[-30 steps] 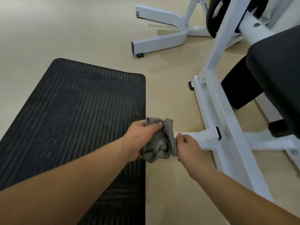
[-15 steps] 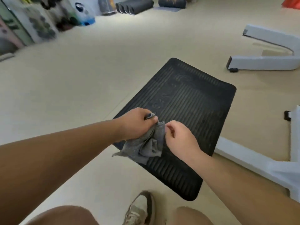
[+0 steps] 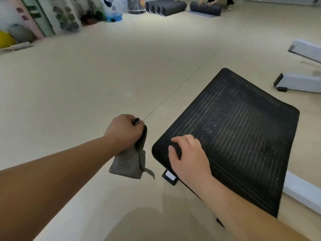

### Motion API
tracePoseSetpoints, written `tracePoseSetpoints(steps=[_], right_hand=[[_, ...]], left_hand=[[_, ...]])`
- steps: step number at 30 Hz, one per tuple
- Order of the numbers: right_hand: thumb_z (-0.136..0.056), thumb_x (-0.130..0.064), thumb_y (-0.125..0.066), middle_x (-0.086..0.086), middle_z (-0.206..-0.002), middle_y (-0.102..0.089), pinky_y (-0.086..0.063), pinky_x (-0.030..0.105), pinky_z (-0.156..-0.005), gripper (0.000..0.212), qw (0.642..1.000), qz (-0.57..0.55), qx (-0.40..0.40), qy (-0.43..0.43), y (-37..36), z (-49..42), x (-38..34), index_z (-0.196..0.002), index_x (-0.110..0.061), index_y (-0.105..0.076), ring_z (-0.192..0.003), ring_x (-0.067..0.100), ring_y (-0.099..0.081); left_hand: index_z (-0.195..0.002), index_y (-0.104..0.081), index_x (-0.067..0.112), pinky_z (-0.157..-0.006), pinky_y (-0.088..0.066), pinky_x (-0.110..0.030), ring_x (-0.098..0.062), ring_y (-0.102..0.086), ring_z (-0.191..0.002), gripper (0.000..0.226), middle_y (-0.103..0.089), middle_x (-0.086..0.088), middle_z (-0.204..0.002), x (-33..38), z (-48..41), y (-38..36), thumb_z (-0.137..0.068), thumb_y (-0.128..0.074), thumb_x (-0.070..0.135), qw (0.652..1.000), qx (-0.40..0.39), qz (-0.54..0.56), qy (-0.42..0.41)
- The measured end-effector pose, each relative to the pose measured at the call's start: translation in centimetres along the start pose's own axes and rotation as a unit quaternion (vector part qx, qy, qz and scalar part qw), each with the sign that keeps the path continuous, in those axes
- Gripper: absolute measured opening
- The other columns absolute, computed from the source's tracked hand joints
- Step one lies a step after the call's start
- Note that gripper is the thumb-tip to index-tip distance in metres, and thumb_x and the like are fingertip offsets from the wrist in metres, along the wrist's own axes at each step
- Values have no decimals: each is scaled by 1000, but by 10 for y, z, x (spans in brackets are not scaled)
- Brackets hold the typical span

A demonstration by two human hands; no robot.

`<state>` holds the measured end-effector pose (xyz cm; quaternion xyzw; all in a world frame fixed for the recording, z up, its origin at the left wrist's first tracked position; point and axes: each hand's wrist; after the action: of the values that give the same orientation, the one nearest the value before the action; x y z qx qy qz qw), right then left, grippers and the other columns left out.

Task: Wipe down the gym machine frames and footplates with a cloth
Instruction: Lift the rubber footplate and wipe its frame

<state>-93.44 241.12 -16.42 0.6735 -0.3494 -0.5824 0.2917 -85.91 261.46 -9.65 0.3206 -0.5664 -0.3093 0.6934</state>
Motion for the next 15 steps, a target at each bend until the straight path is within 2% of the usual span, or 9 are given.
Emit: tracePoseSetpoints(steps=[2,4,6,8,11,13,15], right_hand=[[-101,-43,-53,-10,-128,-54,-48,33,-103,37,999,42,25,-5,-25,-16,-12,-132,-25,-63,-121,10,-48],[-100,-45,-53,-6,-131,-56,-47,36,-106,41,995,85,51,-24,-47,-30,-22,-132,-23,-65,-125,14,-48],[-100,-49,-50,-5,-129,-56,-48,40,-105,44,990,108,72,-58,-68,-44,-31,-131,-21,-65,-124,16,-50],[-97,-51,-51,-7,-122,-55,-49,40,-100,44,981,126,97,-110,-86,-58,-40,-125,-22,-66,-118,16,-50],[-93,-46,-54,-9,-109,-48,-48,41,-92,28,963,156,138,-173,-105,-70,-47,-108,-25,-65,-105,17,-46],[-93,-40,-50,-7,-109,-46,-46,44,-92,23,956,172,151,-184,-112,-75,-48,-107,-25,-62,-104,18,-45],[-95,-39,-46,-2,-117,-48,-44,47,-99,36,953,179,154,-188,-116,-76,-48,-122,-19,-58,-109,22,-45]], left_hand=[[-77,-55,2,-61,-43,-32,-26,-53,-63,43,-57,-10,-69,-21,-27,-7,-95,-56,42,994,-26,106,23],[-90,-63,3,-60,-49,-33,-33,-64,-68,42,-67,-16,-78,-38,-50,-17,-96,-56,44,977,-80,192,38],[-96,-65,3,-55,-48,-27,-28,-62,-64,39,-67,-19,-79,-54,-67,-32,-101,-53,39,962,-146,227,30],[-91,-66,8,-55,-45,-26,-21,-55,-61,35,-63,-12,-73,-74,-80,-54,-104,-49,36,950,-214,228,18],[-82,-65,27,-67,-49,-29,-17,-60,-71,30,-67,3,-77,-105,-100,-88,-105,-47,34,934,-255,251,3],[-95,-71,29,-80,-56,-34,-16,-67,-87,28,-73,7,-91,-118,-116,-108,-106,-45,31,928,-262,266,-13],[-114,-71,33,-92,-55,-38,-17,-67,-101,31,-74,7,-108,-123,-124,-124,-107,-41,31,928,-282,239,-41]])
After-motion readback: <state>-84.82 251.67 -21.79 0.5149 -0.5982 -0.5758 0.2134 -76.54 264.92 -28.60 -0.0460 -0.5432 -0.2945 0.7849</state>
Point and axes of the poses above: each hand's wrist, its own z-axis away from the middle knuckle, its own y-axis out of the back of the hand, x = y × z
